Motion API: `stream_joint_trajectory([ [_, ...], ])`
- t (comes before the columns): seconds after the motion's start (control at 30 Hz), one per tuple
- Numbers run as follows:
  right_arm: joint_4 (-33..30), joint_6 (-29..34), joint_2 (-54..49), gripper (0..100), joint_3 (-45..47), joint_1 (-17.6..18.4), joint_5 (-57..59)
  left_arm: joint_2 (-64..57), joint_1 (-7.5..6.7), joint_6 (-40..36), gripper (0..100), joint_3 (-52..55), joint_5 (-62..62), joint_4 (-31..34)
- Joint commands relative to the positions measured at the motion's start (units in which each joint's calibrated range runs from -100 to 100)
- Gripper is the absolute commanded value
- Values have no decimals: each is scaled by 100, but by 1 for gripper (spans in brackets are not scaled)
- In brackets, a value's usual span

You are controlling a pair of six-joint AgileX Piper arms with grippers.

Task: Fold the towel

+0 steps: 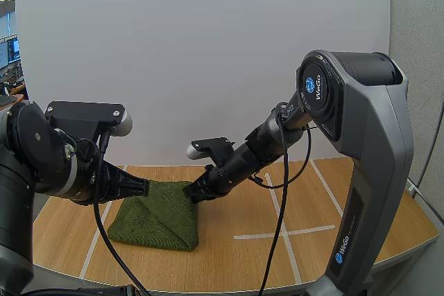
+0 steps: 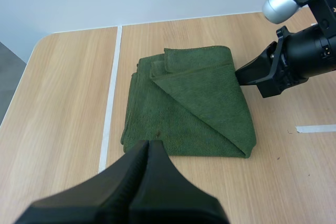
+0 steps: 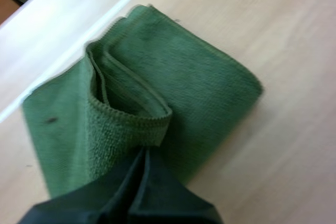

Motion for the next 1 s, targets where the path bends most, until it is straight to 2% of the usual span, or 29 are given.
stream_joint_trajectory([
  [0.0,333,-110,-25,0,-217,-4,1703,17,-6,19,0,-60,22,37],
  [0.27,486,-146,-25,0,-247,117,3721,17,-6,19,0,-60,22,86],
  [0.53,443,-146,-55,0,-278,327,4031,17,-6,19,0,-60,22,122],
  [0.87,-760,68,-601,0,-398,-121,884,17,-6,19,0,-60,22,178],
  [0.97,-759,68,-601,0,-398,-121,225,17,-6,19,0,-60,22,178],
])
